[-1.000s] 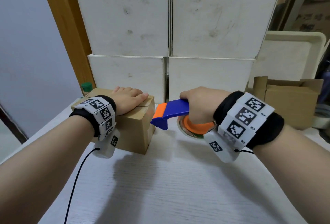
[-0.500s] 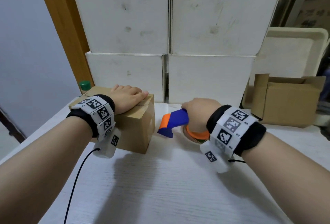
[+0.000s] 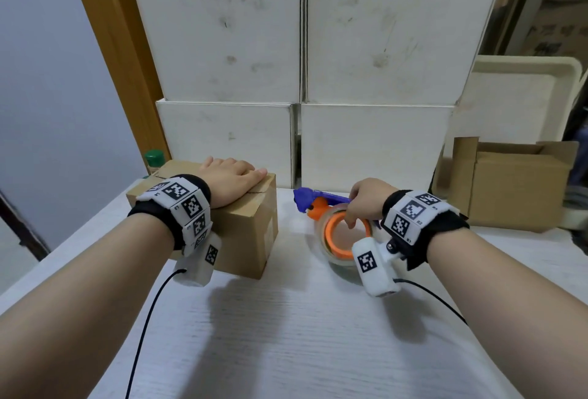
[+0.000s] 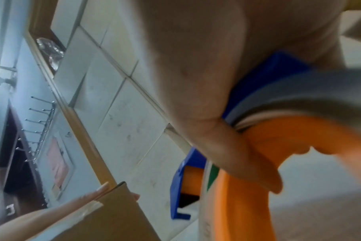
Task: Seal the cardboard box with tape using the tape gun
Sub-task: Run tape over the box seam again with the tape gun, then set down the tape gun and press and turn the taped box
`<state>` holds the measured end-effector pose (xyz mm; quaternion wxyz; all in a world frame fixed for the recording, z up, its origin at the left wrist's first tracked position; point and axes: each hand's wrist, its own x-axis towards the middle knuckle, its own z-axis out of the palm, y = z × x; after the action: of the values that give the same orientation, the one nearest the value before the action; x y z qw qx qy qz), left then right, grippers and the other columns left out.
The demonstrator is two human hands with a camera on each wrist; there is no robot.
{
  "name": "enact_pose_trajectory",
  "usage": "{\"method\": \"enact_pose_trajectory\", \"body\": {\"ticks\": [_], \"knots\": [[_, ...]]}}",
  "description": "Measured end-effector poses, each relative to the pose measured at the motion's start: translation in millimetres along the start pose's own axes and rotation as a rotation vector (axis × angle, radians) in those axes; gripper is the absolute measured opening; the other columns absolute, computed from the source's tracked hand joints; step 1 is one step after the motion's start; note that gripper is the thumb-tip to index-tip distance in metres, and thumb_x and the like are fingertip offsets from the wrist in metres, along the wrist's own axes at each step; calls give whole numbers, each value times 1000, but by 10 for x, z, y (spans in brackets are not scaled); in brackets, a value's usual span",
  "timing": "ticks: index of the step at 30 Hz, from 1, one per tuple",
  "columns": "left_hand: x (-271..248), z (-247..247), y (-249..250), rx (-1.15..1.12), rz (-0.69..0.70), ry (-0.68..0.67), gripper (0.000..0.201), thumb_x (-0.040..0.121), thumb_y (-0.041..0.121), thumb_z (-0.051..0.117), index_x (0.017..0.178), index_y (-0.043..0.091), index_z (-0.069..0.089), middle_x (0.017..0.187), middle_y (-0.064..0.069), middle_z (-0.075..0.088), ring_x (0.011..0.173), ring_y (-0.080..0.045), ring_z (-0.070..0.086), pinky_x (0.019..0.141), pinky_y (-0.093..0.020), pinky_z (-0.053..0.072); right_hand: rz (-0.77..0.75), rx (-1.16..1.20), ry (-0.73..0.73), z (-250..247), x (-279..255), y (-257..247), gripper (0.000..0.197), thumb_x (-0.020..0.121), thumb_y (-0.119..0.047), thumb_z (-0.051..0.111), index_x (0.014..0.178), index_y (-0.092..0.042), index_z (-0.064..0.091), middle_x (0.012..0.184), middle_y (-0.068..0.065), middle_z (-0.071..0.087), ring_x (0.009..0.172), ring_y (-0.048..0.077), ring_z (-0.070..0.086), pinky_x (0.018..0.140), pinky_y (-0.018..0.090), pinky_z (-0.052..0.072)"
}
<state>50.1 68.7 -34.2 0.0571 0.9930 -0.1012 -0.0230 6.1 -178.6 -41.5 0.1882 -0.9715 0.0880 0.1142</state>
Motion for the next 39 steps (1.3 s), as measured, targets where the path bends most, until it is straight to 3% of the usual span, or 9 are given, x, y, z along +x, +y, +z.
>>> {"method": "enact_pose_trajectory", "body": {"ticks": [5, 9, 14, 18, 22, 25, 29, 35, 39], "knots": [[-2, 2, 4, -5, 1, 7, 57, 95, 57, 18, 136, 29, 44, 141, -4, 47, 131, -25, 38, 114, -42, 19, 52, 59, -17, 184, 95, 48, 17, 78, -22, 68, 84, -7, 62, 68, 4, 57, 60, 20, 52, 54, 23, 39], [0, 3, 5, -5, -4, 9, 56, 96, 57, 18, 136, 29, 44, 141, -4, 47, 132, -25, 38, 114, -42, 19, 77, 18, -6, 289, 144, 141, 23, 82, -31, 66, 86, -9, 60, 84, 7, 62, 77, 25, 57, 68, 27, 43], [21, -1, 33, -27, -31, -3, 57, 95, 57, 18, 134, 29, 47, 139, -4, 49, 130, -26, 39, 114, -45, 18, 81, 92, -12, 313, 151, 264, 34, 75, -40, 73, 85, -10, 62, 82, 6, 64, 75, 23, 59, 65, 27, 44], [19, 13, 194, -23, -65, 2, 61, 94, 59, 17, 137, 26, 46, 143, -7, 45, 134, -28, 35, 116, -46, 14, -13, 146, 21, 267, 105, 251, 49, 71, -50, 72, 104, -14, 63, 99, 6, 68, 90, 22, 65, 75, 29, 49], [9, 44, 406, -26, -83, -7, 65, 94, 60, 14, 140, 23, 43, 145, -9, 42, 137, -29, 31, 117, -47, 8, -92, 342, 210, 205, 110, 150, 53, 79, -47, 67, 120, -16, 57, 116, 5, 62, 92, 18, 55, 77, 26, 42], [1, 62, 542, -37, -95, -7, 67, 94, 59, 13, 141, 21, 40, 147, -10, 40, 138, -30, 29, 117, -48, 5, -182, 390, 325, 151, 112, 67, 45, 90, -45, 53, 104, -4, 65, 105, 14, 68, 92, 26, 60, 81, 34, 45], [-9, 70, 679, -34, -113, -6, 66, 94, 57, 11, 147, 21, 29, 152, -11, 32, 142, -30, 24, 118, -49, 4, -237, 614, 263, 164, 83, -39, 58, 93, -52, 41, 83, 0, 67, 79, 16, 69, 75, 29, 64, 85, 42, 51], [8, 103, 683, -36, -113, 1, 68, 93, 60, 9, 149, 25, 25, 155, -8, 28, 143, -29, 22, 119, -48, 6, -154, 804, 151, 265, 87, -145, 61, 91, -58, 39, 65, -8, 61, 63, 8, 62, 53, 18, 55, 53, 24, 46], [6, 111, 681, -44, -119, 15, 69, 93, 60, 10, 148, 23, 27, 154, -8, 30, 142, -29, 24, 119, -47, 7, -156, 871, 74, 325, 52, -182, 62, 90, -59, 40, 61, -7, 57, 62, 10, 59, 51, 20, 54, 53, 24, 44]]}}
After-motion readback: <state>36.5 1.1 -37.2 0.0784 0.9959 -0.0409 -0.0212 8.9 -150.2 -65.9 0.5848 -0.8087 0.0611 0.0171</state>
